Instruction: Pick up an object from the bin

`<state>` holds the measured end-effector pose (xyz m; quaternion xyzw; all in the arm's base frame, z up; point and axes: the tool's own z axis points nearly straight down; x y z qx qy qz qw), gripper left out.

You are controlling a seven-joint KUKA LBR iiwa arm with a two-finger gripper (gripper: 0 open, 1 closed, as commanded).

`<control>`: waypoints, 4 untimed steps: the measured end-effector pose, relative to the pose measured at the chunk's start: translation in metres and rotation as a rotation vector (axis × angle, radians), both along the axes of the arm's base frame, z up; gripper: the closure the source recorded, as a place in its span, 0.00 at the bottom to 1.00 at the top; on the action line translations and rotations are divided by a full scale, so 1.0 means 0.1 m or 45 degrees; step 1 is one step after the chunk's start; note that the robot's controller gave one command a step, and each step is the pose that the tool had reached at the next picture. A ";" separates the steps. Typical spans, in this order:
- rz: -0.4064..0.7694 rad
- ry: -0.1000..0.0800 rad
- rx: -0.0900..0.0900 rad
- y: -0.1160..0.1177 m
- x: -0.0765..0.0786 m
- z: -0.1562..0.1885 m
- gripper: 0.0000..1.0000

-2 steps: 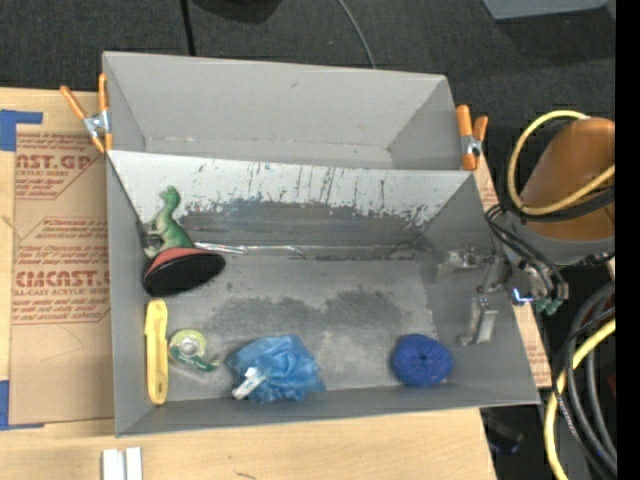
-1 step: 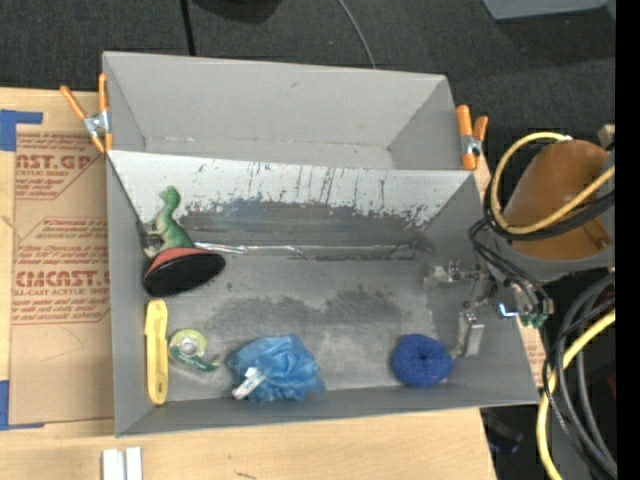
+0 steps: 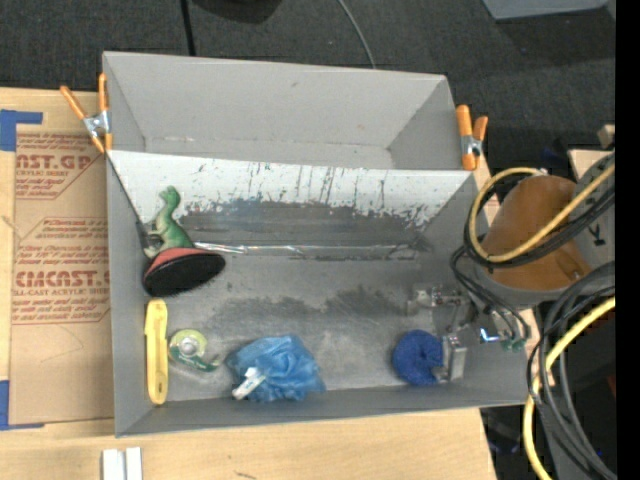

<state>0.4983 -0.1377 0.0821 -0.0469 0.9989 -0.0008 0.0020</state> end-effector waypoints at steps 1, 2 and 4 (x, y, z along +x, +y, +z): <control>0.015 -0.011 -0.004 0.02 0.01 -0.10 1.00; 0.015 -0.011 -0.005 0.02 0.01 -0.10 1.00; -0.066 -0.020 -0.005 0.07 -0.12 -0.09 1.00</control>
Offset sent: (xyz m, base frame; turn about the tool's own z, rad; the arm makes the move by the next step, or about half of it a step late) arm 0.0000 0.0000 0.0000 0.0000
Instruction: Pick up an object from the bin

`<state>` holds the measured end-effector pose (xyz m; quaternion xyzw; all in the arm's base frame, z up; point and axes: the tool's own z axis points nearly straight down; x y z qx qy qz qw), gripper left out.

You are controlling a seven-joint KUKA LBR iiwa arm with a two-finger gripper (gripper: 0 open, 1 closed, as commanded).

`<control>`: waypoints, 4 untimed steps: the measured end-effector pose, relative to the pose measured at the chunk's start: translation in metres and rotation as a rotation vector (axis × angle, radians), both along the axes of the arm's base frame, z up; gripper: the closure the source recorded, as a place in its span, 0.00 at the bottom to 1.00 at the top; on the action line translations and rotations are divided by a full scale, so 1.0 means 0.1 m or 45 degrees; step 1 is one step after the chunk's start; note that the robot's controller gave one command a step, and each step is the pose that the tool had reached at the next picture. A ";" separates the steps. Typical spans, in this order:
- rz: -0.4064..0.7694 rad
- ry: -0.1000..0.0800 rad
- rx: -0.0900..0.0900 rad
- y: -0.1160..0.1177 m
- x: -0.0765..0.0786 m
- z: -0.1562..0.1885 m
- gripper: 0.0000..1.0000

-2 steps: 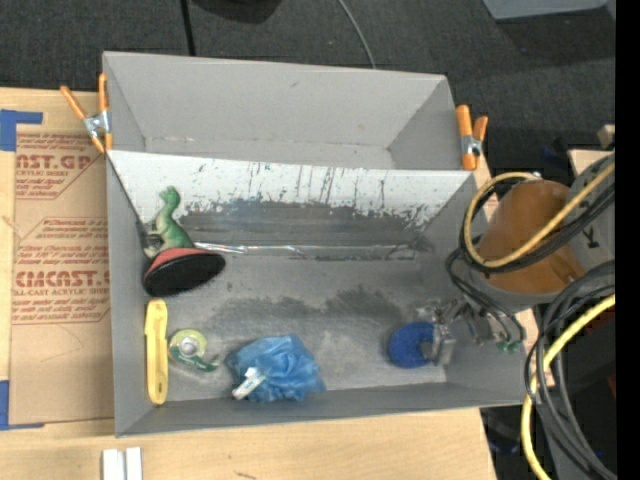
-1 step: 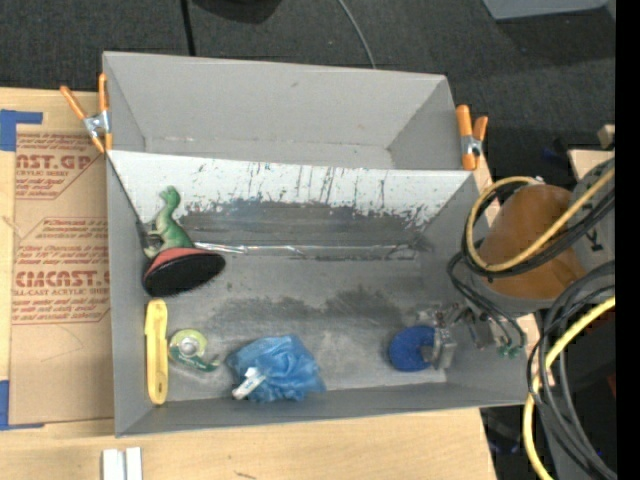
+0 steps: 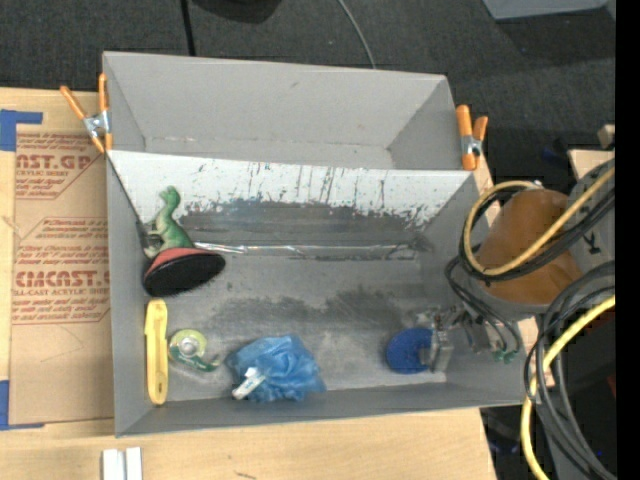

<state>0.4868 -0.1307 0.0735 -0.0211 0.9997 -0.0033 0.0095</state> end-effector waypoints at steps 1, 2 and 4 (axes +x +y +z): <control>-0.028 -0.003 0.000 0.20 0.00 -0.01 1.00; -0.029 -0.003 0.000 0.20 0.00 -0.01 1.00; -0.029 -0.003 -0.001 0.20 0.00 -0.01 1.00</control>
Offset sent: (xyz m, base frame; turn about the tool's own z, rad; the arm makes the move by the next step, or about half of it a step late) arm 0.0000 0.0000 0.0000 0.0000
